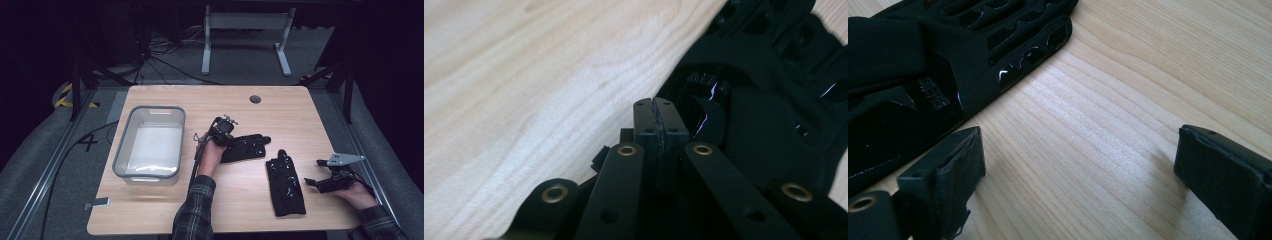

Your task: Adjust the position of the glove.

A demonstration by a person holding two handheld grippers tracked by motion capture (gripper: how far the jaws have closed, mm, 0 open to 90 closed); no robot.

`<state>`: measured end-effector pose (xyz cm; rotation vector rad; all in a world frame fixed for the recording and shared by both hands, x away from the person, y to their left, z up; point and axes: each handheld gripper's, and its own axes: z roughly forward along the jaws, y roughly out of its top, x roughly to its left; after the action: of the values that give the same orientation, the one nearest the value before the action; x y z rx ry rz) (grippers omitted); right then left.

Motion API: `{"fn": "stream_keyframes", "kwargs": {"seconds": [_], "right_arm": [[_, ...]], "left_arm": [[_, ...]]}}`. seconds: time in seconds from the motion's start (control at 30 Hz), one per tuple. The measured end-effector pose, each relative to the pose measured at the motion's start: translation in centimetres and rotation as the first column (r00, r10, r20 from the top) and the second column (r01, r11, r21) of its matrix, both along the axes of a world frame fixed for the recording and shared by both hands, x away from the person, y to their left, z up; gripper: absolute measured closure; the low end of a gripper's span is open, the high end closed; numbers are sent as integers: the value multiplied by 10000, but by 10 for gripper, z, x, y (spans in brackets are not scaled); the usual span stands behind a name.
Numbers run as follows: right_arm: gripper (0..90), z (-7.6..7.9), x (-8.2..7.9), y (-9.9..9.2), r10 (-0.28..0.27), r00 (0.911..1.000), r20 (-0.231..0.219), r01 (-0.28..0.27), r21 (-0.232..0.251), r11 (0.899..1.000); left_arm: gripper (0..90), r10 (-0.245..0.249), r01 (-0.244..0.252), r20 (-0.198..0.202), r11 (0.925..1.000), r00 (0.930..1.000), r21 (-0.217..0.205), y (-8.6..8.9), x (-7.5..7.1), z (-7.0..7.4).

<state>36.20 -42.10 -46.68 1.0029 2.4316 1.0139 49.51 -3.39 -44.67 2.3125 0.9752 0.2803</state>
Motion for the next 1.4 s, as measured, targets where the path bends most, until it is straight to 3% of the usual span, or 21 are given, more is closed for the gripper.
{"fn": "stream_keyframes", "kwargs": {"seconds": [0.07,0.27,0.67,1.0,1.4], "right_arm": [[65,0,0,0,0,10000,1,0,-1,10000],[65,0,0,0,4,10000,0,-4,-1,10000],[65,0,0,0,3,10000,-3,-3,-2,10000],[65,0,0,0,4,10000,0,-4,-2,10000],[65,0,0,0,2,10000,-1,-2,-1,10000]], "left_arm": [[898,130,-130,-54,9999,9999,-44,0,-1,0],[898,102,-97,-115,9993,9999,358,0,-12,2],[897,-159,182,-335,9973,9993,718,9,-51,4],[897,-379,396,-504,9986,9980,336,21,-91,2],[897,-1240,1227,-812,9922,9890,-212,26,-126,0]]}}
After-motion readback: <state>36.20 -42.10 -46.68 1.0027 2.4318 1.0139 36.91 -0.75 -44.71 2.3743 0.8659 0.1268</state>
